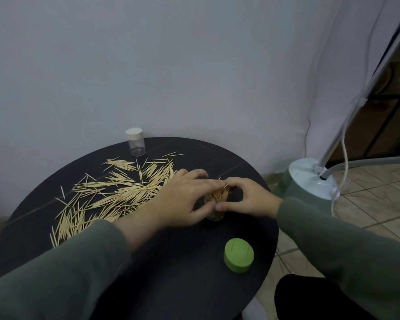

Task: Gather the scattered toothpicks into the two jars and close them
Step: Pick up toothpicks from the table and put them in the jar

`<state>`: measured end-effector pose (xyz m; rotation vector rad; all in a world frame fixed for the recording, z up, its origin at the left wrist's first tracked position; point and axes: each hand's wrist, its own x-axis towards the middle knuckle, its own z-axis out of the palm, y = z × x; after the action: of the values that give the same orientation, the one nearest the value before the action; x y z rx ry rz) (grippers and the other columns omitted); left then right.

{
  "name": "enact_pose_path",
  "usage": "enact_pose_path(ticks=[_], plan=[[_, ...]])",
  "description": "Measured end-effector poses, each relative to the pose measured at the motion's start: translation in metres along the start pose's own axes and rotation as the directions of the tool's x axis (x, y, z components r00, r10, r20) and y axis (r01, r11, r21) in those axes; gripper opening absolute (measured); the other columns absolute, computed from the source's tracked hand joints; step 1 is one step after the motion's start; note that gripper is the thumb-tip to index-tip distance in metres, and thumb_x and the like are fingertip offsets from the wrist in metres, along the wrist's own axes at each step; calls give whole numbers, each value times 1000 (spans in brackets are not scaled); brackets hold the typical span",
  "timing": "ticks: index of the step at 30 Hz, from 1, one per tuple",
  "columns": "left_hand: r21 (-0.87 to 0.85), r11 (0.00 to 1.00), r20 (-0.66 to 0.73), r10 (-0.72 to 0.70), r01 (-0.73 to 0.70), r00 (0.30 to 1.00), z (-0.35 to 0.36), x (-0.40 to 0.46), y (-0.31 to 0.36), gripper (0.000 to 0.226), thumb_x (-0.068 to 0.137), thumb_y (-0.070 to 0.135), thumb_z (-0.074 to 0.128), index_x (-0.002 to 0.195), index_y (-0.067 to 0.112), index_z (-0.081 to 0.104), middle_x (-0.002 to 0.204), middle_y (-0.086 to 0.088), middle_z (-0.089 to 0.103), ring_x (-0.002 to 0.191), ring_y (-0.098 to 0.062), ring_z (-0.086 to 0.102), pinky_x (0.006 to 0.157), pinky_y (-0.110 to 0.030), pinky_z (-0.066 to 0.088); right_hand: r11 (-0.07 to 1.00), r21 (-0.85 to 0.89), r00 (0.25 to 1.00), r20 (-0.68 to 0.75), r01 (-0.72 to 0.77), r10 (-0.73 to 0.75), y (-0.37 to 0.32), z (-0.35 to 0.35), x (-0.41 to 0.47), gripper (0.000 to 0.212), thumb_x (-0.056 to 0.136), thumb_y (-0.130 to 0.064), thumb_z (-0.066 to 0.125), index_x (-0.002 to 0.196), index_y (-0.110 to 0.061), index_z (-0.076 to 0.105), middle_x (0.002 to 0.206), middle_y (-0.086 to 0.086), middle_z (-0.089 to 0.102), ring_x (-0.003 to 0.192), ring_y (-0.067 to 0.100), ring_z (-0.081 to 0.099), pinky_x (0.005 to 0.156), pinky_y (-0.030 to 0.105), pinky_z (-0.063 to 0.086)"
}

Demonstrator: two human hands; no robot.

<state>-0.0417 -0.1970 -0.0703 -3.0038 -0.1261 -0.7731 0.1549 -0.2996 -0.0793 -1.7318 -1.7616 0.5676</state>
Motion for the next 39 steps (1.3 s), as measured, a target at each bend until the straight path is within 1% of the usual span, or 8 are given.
enact_pose_path(ticks=[3, 6, 8, 11, 18, 25, 32, 39], plan=[[-21, 999, -64, 30, -32, 997, 0, 0, -5, 36, 90, 40, 51, 117, 22, 68, 115, 10, 68, 111, -18, 55, 79, -42, 48, 1000, -19, 1000, -1, -15, 15, 0, 0, 1, 59, 63, -71, 70, 112, -40, 63, 104, -15, 67, 102, 10, 59, 91, 42, 49], [-102, 991, -86, -96, 87, 992, -2, 2, -4, 45, 89, 48, 50, 126, 25, 61, 130, 9, 59, 116, -15, 46, 90, -40, 46, 1000, -12, 1000, 12, -22, 22, 0, -1, 1, 62, 63, -68, 71, 115, -35, 64, 107, -15, 67, 104, 6, 59, 93, 39, 49], [-190, 953, 10, -236, 234, 972, -3, 5, 2, 57, 87, 54, 49, 140, 31, 46, 137, 13, 50, 122, -13, 38, 98, -39, 42, 1000, -10, 1000, 19, -20, 20, -1, -2, 1, 63, 64, -67, 71, 116, -32, 64, 107, -15, 67, 104, 3, 59, 94, 36, 49], [-293, 886, 151, -328, 359, 933, 1, 7, 5, 55, 90, 51, 54, 141, 35, 42, 121, 16, 53, 117, -6, 36, 97, -41, 41, 1000, -8, 1000, 19, -13, 13, -3, -3, 2, 54, 66, -64, 71, 111, -34, 65, 104, -14, 67, 101, 2, 60, 93, 36, 50], [-26, 1000, -97, 4, -7, 995, -2, 3, -2, 29, 86, 44, 55, 103, 27, 72, 95, 16, 70, 99, -14, 54, 74, -36, 42, 999, -29, 1000, 11, -13, 13, 0, -2, 4, 53, 62, -70, 70, 107, -43, 63, 104, -17, 66, 103, 6, 59, 93, 39, 49], [-2, 994, -208, 110, -112, 972, -4, 3, -6, 18, 84, 40, 64, 83, 24, 73, 93, 13, 70, 98, -18, 53, 71, -38, 41, 999, -55, 1000, 7, -3, 3, 1, -2, 5, 56, 62, -72, 69, 109, -43, 63, 99, -16, 65, 95, 10, 58, 87, 41, 50], [36, 996, -69, 80, -78, 994, -1, 6, 2, 51, 87, 48, 59, 130, 21, 59, 130, 9, 60, 117, -21, 50, 84, -35, 42, 999, -26, 1000, -17, 26, -26, 1, -3, 3, 45, 66, -63, 70, 105, -42, 61, 102, -12, 68, 98, 6, 62, 88, 39, 52], [29, 990, -147, 139, -136, 979, 1, -3, -14, 32, 90, 38, 56, 109, 19, 72, 106, 8, 72, 104, -20, 60, 76, -39, 45, 998, -58, 1000, 0, 11, -11, 1, -3, 5, 59, 61, -70, 69, 110, -38, 65, 96, -14, 66, 92, 11, 59, 85, 41, 51]])
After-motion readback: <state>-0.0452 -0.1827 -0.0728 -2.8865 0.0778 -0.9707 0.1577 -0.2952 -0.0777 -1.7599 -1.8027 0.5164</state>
